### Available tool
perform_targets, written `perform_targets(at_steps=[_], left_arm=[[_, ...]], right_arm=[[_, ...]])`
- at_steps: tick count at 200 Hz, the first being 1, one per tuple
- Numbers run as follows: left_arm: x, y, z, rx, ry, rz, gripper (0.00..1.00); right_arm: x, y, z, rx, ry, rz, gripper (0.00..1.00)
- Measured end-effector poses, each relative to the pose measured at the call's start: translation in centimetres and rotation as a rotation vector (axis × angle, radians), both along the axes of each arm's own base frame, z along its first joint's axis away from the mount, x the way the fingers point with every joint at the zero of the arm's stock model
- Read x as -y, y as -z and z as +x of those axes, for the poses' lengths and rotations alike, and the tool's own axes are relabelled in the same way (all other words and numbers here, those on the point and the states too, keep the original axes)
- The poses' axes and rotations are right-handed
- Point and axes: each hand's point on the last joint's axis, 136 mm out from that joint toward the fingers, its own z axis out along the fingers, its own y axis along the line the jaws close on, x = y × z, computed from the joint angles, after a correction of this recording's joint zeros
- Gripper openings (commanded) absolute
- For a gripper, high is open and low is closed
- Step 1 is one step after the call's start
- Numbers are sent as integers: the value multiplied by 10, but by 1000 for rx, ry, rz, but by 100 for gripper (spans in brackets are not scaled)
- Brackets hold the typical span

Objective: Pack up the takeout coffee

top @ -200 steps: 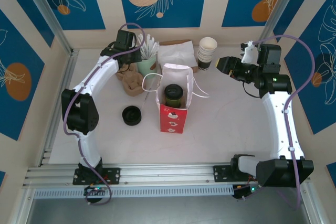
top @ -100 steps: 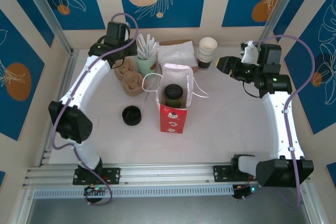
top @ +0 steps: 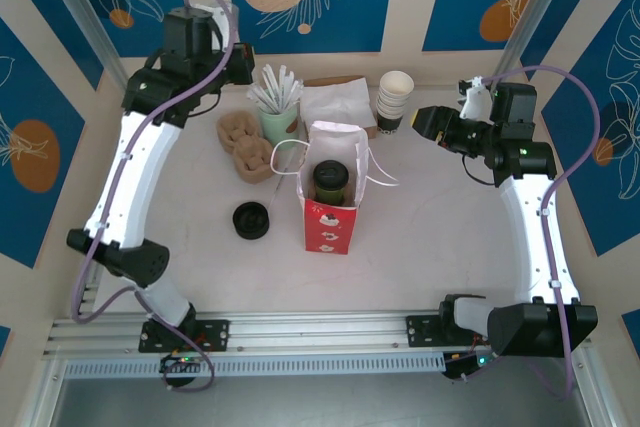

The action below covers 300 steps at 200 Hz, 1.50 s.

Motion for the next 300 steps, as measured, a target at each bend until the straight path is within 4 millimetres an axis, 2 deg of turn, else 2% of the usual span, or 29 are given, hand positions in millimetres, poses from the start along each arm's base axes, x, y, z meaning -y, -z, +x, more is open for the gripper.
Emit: perform_targets(at_steps=[42, 68, 90, 115, 154, 207, 215, 228, 254, 267, 300], left_arm=[[12, -64, -74, 120, 176, -93, 1], [26, -81, -113, 143, 304, -140, 1], [41, -81, -136, 126, 402, -168, 1], [61, -66, -154, 58, 500, -173, 1], [81, -26, -171, -95, 582, -126, 0], [98, 44, -185, -330, 650, 21, 0], [101, 55, -187, -361, 658, 43, 8], [102, 70, -188, -401, 667, 72, 28], [101, 92, -181, -455, 627, 119, 50], [98, 100, -170, -454, 573, 155, 54], [89, 123, -135, -453, 413, 252, 54]], right_arm=[[-1, -3, 1, 7, 1, 12, 55], [-1, -4, 1, 4, 0, 21, 55], [-3, -3, 3, 4, -5, 26, 55], [-5, -1, 5, -6, -11, 29, 55], [-7, 2, 7, -15, -18, 30, 55], [-11, 9, 12, -36, -28, 29, 52], [-12, 11, 14, -40, -30, 25, 50], [-16, 13, 19, -46, -34, 16, 50], [-29, 15, 28, -53, -61, -1, 50], [-35, 17, 31, -59, -74, -4, 50], [-46, 18, 42, -52, -91, -17, 50]])
